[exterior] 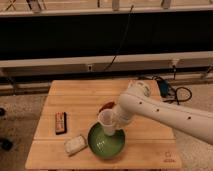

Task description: Place the ceramic cup in the ceramic bowl

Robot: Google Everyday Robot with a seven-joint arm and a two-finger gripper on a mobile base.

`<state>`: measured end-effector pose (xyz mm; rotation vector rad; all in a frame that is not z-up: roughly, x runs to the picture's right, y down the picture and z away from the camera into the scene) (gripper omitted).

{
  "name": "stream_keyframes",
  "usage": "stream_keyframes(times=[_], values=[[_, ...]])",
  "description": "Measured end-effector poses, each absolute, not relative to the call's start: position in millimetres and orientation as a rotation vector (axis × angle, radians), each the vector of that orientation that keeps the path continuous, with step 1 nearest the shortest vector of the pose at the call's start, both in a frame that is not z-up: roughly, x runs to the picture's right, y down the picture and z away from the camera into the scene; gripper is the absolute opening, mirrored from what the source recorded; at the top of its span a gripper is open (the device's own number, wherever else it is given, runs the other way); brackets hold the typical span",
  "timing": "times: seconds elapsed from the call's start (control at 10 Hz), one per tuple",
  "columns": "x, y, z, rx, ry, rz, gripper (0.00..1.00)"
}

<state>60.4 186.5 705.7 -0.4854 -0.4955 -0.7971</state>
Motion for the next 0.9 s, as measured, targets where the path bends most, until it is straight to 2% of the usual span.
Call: stream_keyframes(times=[0.4,0.5,0.9], values=[[68,206,693,-0.517,-0.525,-0.759,0.73],[68,210,691,-0.524,-0.533,-0.755,0.79],[64,219,683,-0.519,-0.578,-0.749,0.8]])
